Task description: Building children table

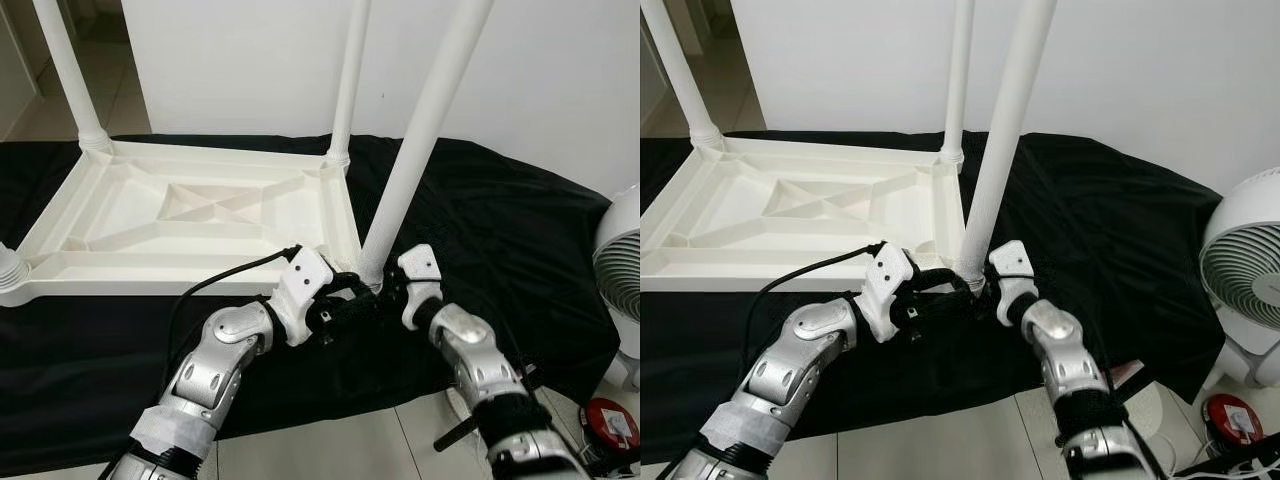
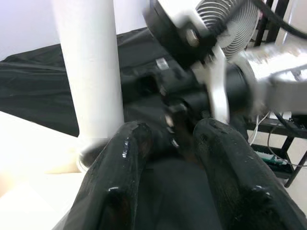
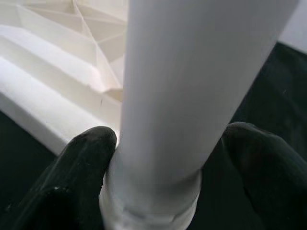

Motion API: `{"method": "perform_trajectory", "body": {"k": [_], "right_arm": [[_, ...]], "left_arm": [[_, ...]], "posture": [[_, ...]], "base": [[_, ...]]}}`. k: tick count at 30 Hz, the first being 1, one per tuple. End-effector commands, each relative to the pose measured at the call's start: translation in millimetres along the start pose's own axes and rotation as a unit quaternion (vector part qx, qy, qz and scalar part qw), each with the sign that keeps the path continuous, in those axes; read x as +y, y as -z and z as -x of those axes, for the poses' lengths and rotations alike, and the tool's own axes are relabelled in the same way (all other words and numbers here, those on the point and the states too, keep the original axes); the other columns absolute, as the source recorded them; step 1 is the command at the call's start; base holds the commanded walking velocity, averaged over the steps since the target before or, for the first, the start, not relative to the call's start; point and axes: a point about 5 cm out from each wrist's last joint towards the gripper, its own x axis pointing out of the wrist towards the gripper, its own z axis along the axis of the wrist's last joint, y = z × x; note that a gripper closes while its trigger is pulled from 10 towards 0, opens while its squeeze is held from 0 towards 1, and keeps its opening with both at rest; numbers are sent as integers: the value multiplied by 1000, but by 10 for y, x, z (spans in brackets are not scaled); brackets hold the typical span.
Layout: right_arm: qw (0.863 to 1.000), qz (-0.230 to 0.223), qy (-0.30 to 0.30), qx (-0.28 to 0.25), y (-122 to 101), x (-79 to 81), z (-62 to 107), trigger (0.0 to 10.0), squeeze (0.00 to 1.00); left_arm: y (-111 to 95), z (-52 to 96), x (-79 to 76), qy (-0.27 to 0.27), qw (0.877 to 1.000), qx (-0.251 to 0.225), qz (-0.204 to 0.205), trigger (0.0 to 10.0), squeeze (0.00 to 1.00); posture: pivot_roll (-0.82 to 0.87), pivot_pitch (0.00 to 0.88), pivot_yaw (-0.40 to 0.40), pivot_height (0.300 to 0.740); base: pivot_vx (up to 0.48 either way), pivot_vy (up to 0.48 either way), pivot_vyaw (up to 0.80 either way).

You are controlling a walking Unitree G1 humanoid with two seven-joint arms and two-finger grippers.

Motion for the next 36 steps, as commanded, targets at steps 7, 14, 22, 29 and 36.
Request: {"method": "perform_trajectory", "body": {"k": [7, 14, 22, 29, 36], "right_arm": [[999, 8, -40, 21, 14, -3, -145, 10000, 0], [995, 0, -90, 43, 86, 34, -164, 0, 0], [995, -2, -89, 46, 138, -3, -121, 0, 0], [999, -31, -8, 35, 146, -75, -124, 10000, 0], [996, -57, 71, 18, 105, 18, -174, 10000, 0]], "left_arm": [[-24, -33, 36, -12, 1000, -2, -7, 10000, 0], [-33, -13, 48, -19, 1000, -4, -8, 10000, 0], [-19, -4, 33, -19, 1000, -2, -6, 10000, 0], [-8, -4, 11, -16, 1000, -2, -3, 10000, 0], [-2, -8, -7, -13, 1000, -1, 0, 10000, 0]], "posture": [[25, 0, -76, 740], [41, 1, -86, 740], [37, 9, -83, 740], [32, 19, -83, 740], [30, 21, -83, 740]], "base": [[0, 0, 0], [0, 0, 0], [0, 0, 0], [0, 0, 0], [0, 0, 0]]}}
